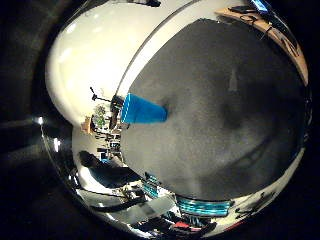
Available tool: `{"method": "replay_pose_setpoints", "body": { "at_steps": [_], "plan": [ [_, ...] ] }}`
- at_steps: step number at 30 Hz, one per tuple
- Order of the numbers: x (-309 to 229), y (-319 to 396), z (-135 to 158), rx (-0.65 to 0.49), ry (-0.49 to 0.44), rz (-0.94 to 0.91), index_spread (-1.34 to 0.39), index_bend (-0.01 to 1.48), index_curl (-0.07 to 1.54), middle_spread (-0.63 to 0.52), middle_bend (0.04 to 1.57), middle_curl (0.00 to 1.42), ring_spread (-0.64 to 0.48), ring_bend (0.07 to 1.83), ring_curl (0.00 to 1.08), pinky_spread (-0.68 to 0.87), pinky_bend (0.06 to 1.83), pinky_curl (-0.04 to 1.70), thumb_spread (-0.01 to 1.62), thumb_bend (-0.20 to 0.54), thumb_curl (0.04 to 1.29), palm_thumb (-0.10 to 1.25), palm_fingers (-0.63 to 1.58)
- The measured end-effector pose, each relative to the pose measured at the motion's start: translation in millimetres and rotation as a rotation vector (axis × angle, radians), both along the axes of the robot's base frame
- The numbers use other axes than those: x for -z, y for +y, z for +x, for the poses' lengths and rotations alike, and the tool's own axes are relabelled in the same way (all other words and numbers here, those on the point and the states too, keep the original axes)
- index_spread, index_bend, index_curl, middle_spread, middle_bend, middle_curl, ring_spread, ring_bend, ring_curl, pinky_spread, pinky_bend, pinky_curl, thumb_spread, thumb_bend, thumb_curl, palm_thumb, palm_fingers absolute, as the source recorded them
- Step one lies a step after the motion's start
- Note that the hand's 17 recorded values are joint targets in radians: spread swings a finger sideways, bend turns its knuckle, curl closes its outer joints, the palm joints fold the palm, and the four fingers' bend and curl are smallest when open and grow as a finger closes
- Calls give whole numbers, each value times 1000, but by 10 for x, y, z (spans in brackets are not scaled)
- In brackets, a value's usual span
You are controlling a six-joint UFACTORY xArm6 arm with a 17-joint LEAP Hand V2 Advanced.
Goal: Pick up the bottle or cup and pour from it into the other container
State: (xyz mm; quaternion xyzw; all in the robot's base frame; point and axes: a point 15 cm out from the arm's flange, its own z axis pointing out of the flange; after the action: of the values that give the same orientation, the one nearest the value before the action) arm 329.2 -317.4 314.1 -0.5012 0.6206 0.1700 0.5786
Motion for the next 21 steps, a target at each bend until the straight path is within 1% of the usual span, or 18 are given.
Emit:
{"method": "replay_pose_setpoints", "body": {
  "at_steps": [7, 15, 21],
  "plan": [
    [315, 16, 13, -16, 15, 85, -291, 147, 245, 90, 228, 334, 175, 428, 249, 436, 607, 270, 1018, -26, 302, 540, 56],
    [579, 126, 117, -50, 35, 145, -291, 145, 243, 97, 234, 335, 174, 433, 251, 436, 606, 271, 1014, -24, 307, 551, 60],
    [640, 186, 171, -67, 40, 157, -291, 146, 244, 99, 237, 333, 174, 430, 250, 434, 608, 272, 1018, -25, 306, 556, 62]
  ]
}}
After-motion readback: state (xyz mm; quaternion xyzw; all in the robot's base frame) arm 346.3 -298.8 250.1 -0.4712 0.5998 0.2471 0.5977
